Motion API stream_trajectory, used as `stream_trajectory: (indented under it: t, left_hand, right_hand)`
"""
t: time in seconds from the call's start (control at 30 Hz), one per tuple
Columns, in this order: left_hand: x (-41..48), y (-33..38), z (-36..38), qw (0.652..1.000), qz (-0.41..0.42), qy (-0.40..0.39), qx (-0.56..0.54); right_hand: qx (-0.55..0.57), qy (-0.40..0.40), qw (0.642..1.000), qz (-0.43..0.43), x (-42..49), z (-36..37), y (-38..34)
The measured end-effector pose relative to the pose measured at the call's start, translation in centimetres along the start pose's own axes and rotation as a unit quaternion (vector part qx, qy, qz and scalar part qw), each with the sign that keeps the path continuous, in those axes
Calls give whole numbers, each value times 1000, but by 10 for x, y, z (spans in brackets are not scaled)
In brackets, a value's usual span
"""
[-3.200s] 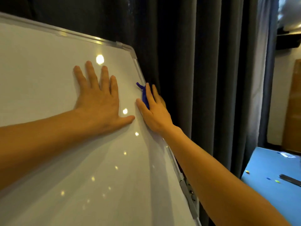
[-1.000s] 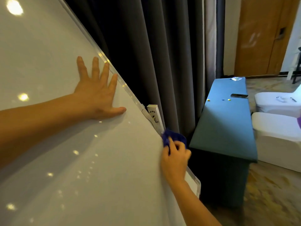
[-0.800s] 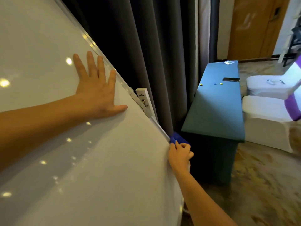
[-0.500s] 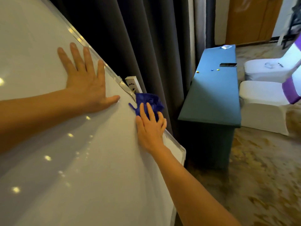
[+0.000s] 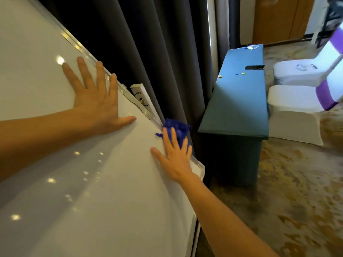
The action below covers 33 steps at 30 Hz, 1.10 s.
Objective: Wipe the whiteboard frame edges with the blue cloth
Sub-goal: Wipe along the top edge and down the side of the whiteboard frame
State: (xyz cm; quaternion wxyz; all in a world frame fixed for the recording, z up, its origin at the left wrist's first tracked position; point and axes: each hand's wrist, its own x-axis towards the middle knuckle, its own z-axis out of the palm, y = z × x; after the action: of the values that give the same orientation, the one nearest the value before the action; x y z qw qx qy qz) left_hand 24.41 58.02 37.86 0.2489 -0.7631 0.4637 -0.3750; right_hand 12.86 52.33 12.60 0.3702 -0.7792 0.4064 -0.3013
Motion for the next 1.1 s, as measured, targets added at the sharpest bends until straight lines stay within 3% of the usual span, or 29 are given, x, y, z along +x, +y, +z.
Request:
stream_trajectory:
  t: [0.1, 0.17, 0.3, 0.43, 0.53, 0.63, 0.77, 0.87, 1.0, 1.1]
  left_hand:
    - [-2, 4, 8, 1000, 18, -1, 11]
    - [-10, 14, 14, 999, 35, -12, 13]
    - [-42, 43, 37, 996, 67, -49, 43]
    - [-56, 50, 51, 995, 75, -40, 54]
    - [-57, 44, 60, 993, 89, -38, 63]
    - [-61, 48, 65, 992, 101, -43, 64]
    - [-66, 64, 68, 991, 112, -54, 57]
    - [-65, 70, 68, 990, 121, -46, 58]
    - [-65, 73, 74, 987, 143, -35, 63]
    - [-67, 80, 73, 986, 151, -38, 66]
  right_hand:
    - [16, -52, 990, 130, -17, -3, 44]
    - [64, -61, 983, 163, -19, -4, 45]
    - [141, -59, 986, 67, 4, 10, -17]
    - [117, -22, 992, -29, 8, 23, -32]
    - [78, -55, 994, 50, -10, 23, 24]
    - [123, -81, 981, 130, -19, 21, 36]
    - [155, -51, 986, -12, -7, 30, -24]
    - [103, -24, 993, -60, -10, 31, -10]
    - [129, -87, 975, 160, -28, 36, 71]
    - [181, -83, 957, 210, -27, 39, 80]
